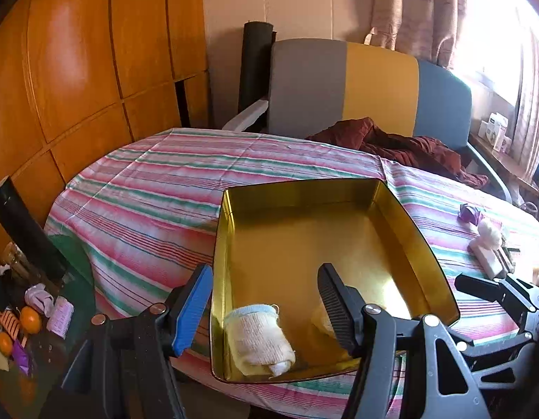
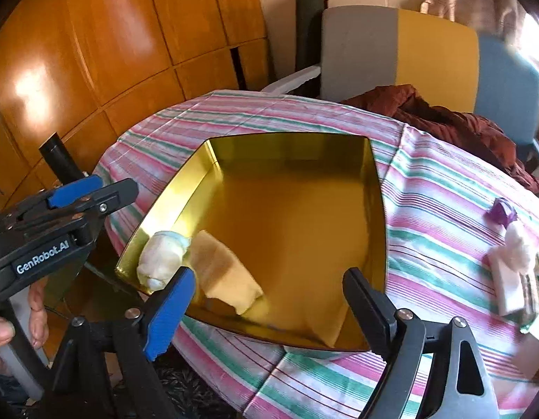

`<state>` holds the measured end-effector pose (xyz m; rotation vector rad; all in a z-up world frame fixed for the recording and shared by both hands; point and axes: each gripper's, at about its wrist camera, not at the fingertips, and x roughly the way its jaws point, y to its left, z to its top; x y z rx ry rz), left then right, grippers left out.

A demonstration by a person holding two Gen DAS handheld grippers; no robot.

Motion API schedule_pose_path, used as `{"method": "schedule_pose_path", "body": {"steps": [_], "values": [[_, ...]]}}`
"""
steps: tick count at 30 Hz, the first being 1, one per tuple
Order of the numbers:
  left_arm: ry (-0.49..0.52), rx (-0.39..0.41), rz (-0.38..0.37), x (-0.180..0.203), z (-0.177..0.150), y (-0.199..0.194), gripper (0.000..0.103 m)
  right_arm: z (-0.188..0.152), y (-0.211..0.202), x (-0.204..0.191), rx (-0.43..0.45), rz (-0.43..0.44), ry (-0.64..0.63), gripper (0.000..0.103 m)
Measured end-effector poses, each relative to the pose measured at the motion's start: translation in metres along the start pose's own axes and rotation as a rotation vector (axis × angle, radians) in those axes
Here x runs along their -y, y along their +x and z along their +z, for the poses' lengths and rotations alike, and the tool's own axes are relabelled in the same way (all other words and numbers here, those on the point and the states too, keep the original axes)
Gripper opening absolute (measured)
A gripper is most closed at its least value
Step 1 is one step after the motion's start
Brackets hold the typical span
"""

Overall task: Organize objects
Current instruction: 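Move both tools back toward the remaining items, then grasp the pink hair roller with left tool while right tool grasps wrapped white ball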

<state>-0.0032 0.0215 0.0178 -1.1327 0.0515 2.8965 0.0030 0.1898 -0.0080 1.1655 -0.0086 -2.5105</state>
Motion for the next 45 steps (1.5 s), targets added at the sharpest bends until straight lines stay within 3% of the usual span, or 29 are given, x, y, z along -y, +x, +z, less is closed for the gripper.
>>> {"method": "schedule_pose_path", "body": {"steps": [12, 18, 30, 34, 39, 45], "values": [[0.046, -0.031, -0.138, 0.027, 0.005, -0.001, 0.063, -0.017, -0.013, 0.05, 0.019, -0.092, 0.137, 0.091], [0.125, -0.018, -0.216, 0.061, 0.016, -0.003, 0.063, -0.033, -0.025, 0.089, 0.016, -0.155, 0.229, 0.092], [0.34, -0.086, -0.429, 0.175, 0.026, 0.008, 0.063, -0.078, -0.084, 0.184, 0.031, -0.341, 0.446, 0.093], [0.369, -0.121, -0.515, 0.211, 0.037, 0.015, 0.064, -0.092, -0.104, 0.211, 0.042, -0.404, 0.512, 0.094], [0.39, -0.151, -0.568, 0.257, 0.053, 0.027, 0.067, -0.111, -0.116, 0.239, 0.048, -0.419, 0.606, 0.094], [0.477, -0.195, -0.618, 0.32, 0.068, 0.051, 0.076, -0.112, -0.118, 0.241, 0.057, -0.411, 0.603, 0.094]]}}
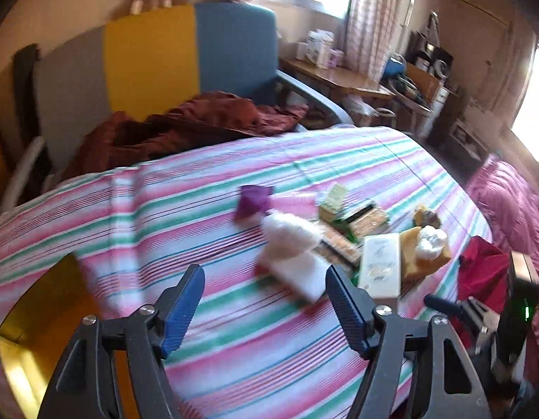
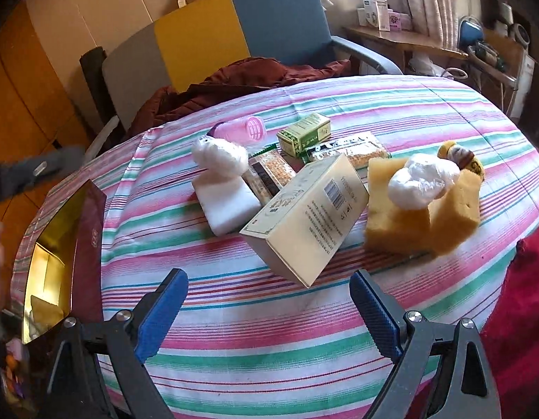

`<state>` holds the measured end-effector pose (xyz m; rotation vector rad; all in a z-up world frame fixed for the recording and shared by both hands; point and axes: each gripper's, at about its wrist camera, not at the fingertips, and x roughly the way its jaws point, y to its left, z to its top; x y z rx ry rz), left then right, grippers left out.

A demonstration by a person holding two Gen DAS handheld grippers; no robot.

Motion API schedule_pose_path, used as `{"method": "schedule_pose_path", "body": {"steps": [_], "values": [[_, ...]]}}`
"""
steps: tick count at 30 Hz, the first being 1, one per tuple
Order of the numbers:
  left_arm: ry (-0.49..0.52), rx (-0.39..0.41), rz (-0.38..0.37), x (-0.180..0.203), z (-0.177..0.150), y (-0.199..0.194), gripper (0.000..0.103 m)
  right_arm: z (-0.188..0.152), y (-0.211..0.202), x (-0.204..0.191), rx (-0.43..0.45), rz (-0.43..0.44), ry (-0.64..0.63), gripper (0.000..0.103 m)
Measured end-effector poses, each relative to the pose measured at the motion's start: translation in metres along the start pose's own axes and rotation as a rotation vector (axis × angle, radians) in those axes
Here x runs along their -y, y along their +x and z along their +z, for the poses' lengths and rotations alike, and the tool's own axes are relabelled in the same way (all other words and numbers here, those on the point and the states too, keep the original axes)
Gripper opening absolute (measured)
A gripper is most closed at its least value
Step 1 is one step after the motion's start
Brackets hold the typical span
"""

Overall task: Organize objects
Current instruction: 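Grasp the pink hair roller with left tool while right tool grasps wrapped white ball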

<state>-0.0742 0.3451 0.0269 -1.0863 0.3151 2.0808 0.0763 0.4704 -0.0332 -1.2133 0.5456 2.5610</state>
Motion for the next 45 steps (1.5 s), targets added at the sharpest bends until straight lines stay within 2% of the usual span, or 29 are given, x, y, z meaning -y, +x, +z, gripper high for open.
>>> {"method": "schedule_pose_path", "body": {"steps": [3, 10, 20, 21, 22, 23, 28, 33, 40, 45], "values": [[0.044, -0.031, -0.018, 0.015, 0.023, 0.03, 0.082, 0.001, -0.005, -0.001, 0.02, 0.003, -0.016, 0.094], [0.063, -0.139, -0.024, 0.024, 0.058, 0.101, 0.083, 0.005, -0.005, 0.006, 0.034, 0.007, -0.008, 0.095], [0.071, -0.265, -0.008, 0.025, 0.08, 0.168, 0.083, 0.007, 0.006, 0.018, 0.011, 0.025, 0.018, 0.095], [0.076, -0.274, 0.0, 0.026, 0.08, 0.173, 0.076, 0.006, 0.007, 0.018, 0.011, 0.023, 0.021, 0.095], [0.078, -0.283, -0.002, 0.025, 0.08, 0.176, 0.064, 0.006, 0.007, 0.019, 0.01, 0.021, 0.023, 0.095], [0.064, -0.286, -0.02, 0.023, 0.078, 0.177, 0.064, 0.007, 0.007, 0.02, 0.01, 0.018, 0.025, 0.095], [-0.028, -0.23, -0.077, 0.001, 0.069, 0.158, 0.064, 0.009, 0.007, 0.021, 0.018, 0.012, 0.031, 0.095], [-0.163, -0.145, -0.14, -0.035, 0.052, 0.113, 0.064, 0.019, 0.003, 0.013, 0.039, 0.027, 0.014, 0.095], [-0.272, -0.068, -0.144, -0.073, 0.028, 0.061, 0.064, 0.044, 0.018, -0.025, 0.033, 0.073, -0.075, 0.095], [-0.318, -0.033, -0.133, -0.092, 0.012, 0.034, 0.064, 0.061, 0.043, -0.062, -0.018, 0.13, -0.172, 0.095]]}}
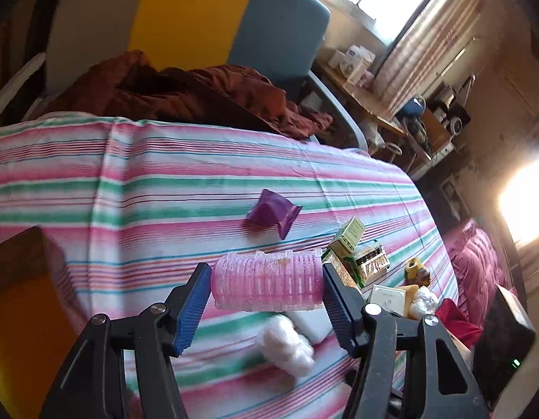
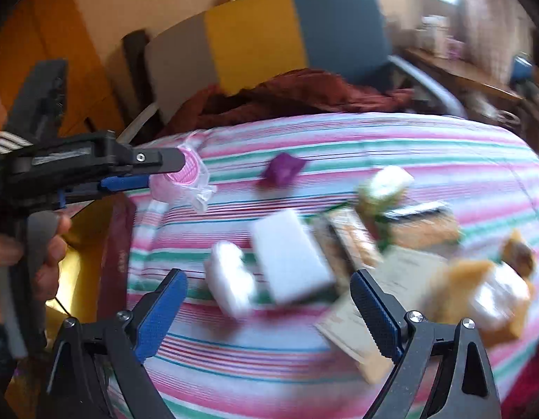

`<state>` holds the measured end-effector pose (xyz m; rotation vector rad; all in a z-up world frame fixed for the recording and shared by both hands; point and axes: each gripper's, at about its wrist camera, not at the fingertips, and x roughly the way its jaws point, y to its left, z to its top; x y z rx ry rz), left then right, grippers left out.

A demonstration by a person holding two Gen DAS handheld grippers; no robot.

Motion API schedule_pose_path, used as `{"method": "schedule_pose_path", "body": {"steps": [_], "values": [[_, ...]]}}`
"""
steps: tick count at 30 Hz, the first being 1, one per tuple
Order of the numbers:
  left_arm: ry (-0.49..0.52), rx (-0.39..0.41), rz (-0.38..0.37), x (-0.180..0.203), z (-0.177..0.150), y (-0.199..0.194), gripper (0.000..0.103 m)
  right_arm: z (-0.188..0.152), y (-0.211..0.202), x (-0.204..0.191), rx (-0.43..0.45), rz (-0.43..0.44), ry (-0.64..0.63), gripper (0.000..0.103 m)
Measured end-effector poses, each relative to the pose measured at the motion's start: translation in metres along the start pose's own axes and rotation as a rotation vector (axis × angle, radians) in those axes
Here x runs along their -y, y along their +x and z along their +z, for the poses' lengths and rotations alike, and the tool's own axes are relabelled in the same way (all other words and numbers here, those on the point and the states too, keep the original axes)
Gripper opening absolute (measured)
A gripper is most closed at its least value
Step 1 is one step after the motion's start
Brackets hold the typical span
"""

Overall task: Organize objects
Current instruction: 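Grasp the pink hair roller with left tool while right tool grasps wrapped white ball, then carry roller and wrapped ball into the gold tray and release both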

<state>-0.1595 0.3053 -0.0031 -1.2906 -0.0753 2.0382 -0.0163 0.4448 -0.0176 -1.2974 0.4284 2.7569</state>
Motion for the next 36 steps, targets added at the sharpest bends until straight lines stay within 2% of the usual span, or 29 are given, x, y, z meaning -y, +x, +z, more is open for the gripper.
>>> {"method": "schedule_pose_path", "body": {"steps": [4, 7, 8, 11, 13, 17, 22, 27, 31, 36], "values": [[-0.024, 0.029, 0.019, -0.014, -0.008, -0.03, 0.064, 0.005, 0.029, -0.03, -0.082, 0.076, -0.091, 0.087], [-0.036, 0.053, 0.038, -0.021, -0.012, -0.049, 0.064, 0.0, 0.054, -0.05, -0.156, 0.069, -0.163, 0.073], [-0.04, 0.062, 0.044, -0.023, -0.014, -0.056, 0.064, -0.004, 0.065, -0.055, -0.184, 0.04, -0.184, 0.067], [-0.056, 0.094, 0.061, -0.032, -0.019, -0.077, 0.064, -0.012, 0.083, -0.058, -0.228, -0.019, -0.209, 0.037], [-0.07, 0.123, 0.071, -0.04, -0.023, -0.093, 0.064, -0.019, 0.092, -0.056, -0.247, -0.056, -0.215, 0.037], [-0.111, 0.183, 0.113, -0.066, -0.037, -0.132, 0.064, -0.023, 0.077, -0.057, -0.212, -0.061, -0.213, 0.036], [-0.179, 0.227, 0.197, -0.112, -0.068, -0.173, 0.064, -0.022, 0.044, -0.079, -0.138, 0.021, -0.24, 0.036], [-0.267, 0.234, 0.285, -0.17, -0.104, -0.2, 0.064, -0.019, 0.016, -0.124, -0.074, 0.128, -0.296, 0.036], [-0.342, 0.249, 0.328, -0.21, -0.125, -0.213, 0.064, -0.022, 0.01, -0.165, -0.073, 0.2, -0.365, 0.036], [-0.36, 0.254, 0.352, -0.238, -0.129, -0.212, 0.064, -0.031, 0.023, -0.212, -0.111, 0.238, -0.451, 0.036]]}}
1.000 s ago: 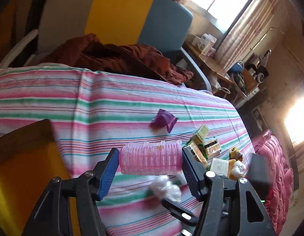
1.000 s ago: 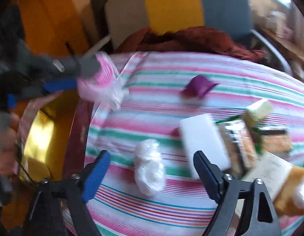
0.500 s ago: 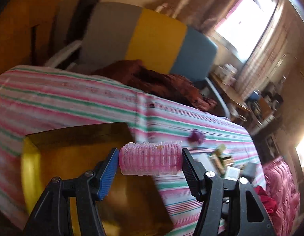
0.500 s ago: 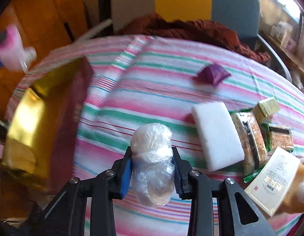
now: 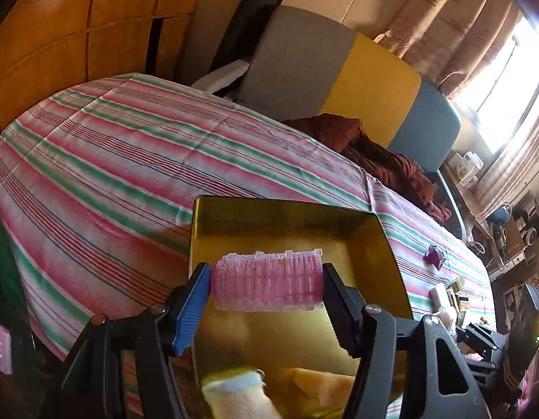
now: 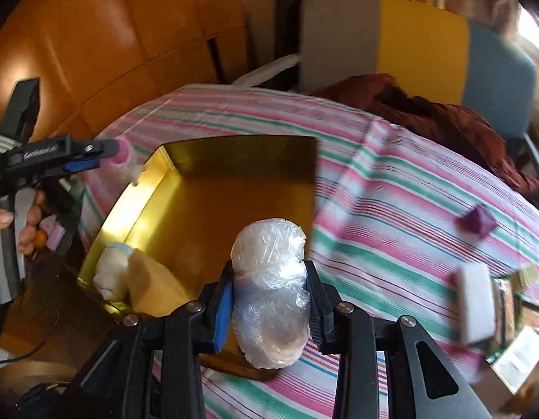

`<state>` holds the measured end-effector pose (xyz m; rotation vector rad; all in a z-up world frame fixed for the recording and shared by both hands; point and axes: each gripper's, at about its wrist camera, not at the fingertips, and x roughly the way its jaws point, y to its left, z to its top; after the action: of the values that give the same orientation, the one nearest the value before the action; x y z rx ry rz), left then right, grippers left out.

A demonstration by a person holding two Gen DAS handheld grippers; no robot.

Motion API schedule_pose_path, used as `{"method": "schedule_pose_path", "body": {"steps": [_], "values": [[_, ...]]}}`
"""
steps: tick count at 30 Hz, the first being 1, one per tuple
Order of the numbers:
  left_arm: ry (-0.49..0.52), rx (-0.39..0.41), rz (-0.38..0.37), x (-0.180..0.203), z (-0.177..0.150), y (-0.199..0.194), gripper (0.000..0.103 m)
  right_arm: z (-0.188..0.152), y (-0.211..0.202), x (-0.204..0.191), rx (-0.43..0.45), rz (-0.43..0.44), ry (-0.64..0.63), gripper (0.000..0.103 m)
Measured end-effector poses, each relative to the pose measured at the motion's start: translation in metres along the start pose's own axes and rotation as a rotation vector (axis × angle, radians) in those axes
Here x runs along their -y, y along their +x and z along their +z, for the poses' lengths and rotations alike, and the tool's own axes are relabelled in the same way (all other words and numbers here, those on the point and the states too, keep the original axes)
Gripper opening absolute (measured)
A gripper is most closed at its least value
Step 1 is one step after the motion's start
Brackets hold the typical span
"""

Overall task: Organize objects
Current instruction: 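Carry roller and wrapped ball into the gold tray and release both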

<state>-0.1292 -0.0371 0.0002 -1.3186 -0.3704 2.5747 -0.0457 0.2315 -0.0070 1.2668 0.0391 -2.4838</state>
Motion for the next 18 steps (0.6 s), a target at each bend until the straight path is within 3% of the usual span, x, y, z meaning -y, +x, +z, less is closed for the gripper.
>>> {"method": "schedule_pose_path", "body": {"steps": [12, 15, 18], "values": [[0.016, -0.029, 0.045, 0.003, 0.035, 0.051, 0.065, 0.028, 0.059, -0.032, -0.1, -0.003, -0.041, 0.036], [-0.021, -0.025, 0.044, -0.002, 0.046, 0.061, 0.075, 0.037, 0.068, -0.042, -0.098, 0.014, -0.051, 0.036], [-0.061, -0.003, 0.037, -0.008, 0.051, 0.058, 0.077, 0.043, 0.076, -0.057, -0.098, 0.05, -0.076, 0.036]]}}
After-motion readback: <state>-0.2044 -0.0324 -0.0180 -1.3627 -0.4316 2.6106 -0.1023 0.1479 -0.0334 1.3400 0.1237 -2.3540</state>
